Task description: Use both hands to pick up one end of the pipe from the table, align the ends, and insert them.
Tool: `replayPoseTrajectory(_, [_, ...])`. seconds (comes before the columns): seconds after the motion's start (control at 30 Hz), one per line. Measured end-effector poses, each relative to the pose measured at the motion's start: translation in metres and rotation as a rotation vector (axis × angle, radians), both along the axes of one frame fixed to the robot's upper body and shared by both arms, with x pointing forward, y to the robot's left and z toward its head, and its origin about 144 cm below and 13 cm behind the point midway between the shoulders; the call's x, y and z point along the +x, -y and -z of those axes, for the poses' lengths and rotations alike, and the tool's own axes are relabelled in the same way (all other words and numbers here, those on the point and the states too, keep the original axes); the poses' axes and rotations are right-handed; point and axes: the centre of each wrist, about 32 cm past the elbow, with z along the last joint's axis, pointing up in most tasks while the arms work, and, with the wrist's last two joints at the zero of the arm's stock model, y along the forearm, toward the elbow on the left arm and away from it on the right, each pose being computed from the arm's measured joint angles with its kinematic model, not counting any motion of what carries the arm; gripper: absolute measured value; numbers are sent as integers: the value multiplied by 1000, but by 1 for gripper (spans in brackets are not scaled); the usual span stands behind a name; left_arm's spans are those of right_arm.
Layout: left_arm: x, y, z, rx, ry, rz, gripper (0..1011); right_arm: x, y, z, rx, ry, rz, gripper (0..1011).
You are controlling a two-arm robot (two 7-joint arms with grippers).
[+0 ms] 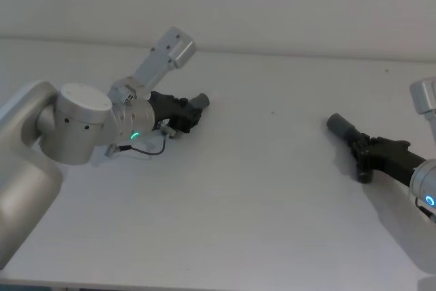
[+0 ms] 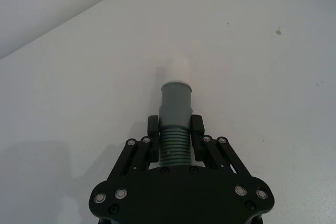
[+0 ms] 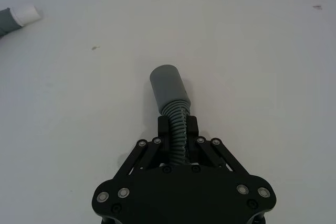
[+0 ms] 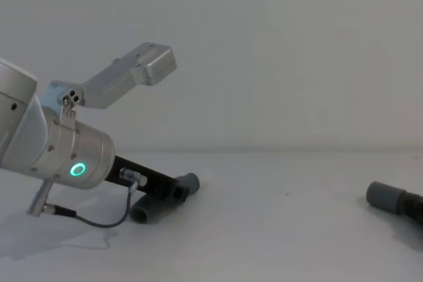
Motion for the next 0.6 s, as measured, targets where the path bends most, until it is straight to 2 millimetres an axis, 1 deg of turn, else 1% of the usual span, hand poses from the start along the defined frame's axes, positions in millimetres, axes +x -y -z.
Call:
replayPoseTrajectory(0.43, [0,0,0,1,1,1,345,0,-1,1,2,6,-6,179])
replayPoseTrajectory(0.6, [-1,0,-3,9,13,9,345,-2,-2,1,13,36,-24,178])
